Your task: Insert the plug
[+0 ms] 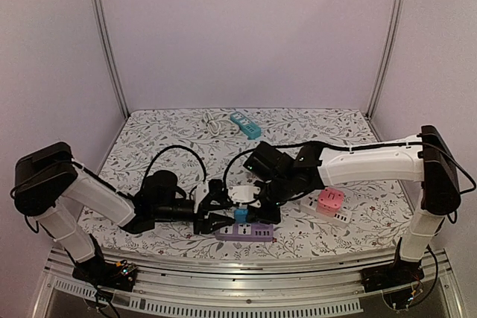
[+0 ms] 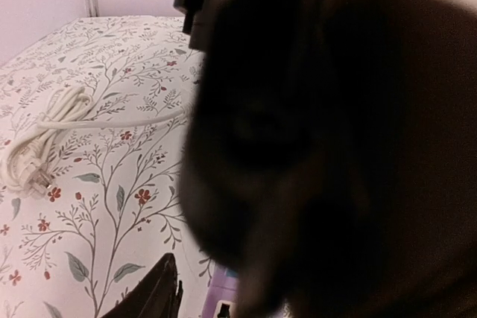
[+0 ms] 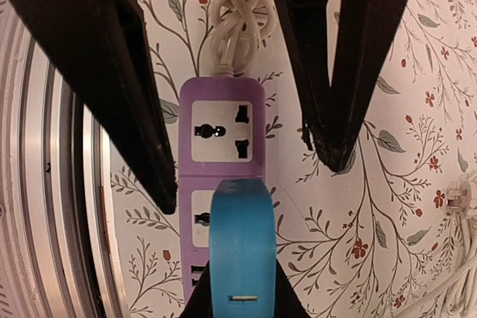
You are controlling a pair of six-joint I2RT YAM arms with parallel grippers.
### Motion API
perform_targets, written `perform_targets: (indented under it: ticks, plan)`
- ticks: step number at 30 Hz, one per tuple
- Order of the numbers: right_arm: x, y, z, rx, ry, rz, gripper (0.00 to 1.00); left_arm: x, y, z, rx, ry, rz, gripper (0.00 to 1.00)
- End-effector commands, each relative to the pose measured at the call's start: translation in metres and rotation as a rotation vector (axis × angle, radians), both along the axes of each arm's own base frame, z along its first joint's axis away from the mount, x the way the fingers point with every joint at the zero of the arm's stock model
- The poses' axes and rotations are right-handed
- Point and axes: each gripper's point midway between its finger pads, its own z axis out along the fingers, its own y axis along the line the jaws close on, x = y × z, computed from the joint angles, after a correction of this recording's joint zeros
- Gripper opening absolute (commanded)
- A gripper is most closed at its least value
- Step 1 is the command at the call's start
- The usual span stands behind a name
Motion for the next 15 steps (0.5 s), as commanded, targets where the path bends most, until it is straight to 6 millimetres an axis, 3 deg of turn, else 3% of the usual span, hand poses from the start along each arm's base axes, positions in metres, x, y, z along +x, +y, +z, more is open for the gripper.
perform_targets:
  ticks: [1, 9, 15]
  plan:
    - [-0.006, 0.007, 0.022, 0.09, -0.025, 0.049, 0.0, 0.003, -0.007, 0.007, -0.06, -0.017, 0.017, 0.51]
    - [-0.002, 0.008, 0.025, 0.11, -0.023, 0.06, 0.0, -0.009, -0.013, -0.001, -0.073, -0.035, -0.068, 0.44]
    - [0.0, 0.009, 0.03, 0.123, -0.024, 0.063, 0.0, -0.01, -0.016, -0.005, -0.072, -0.02, -0.094, 0.33]
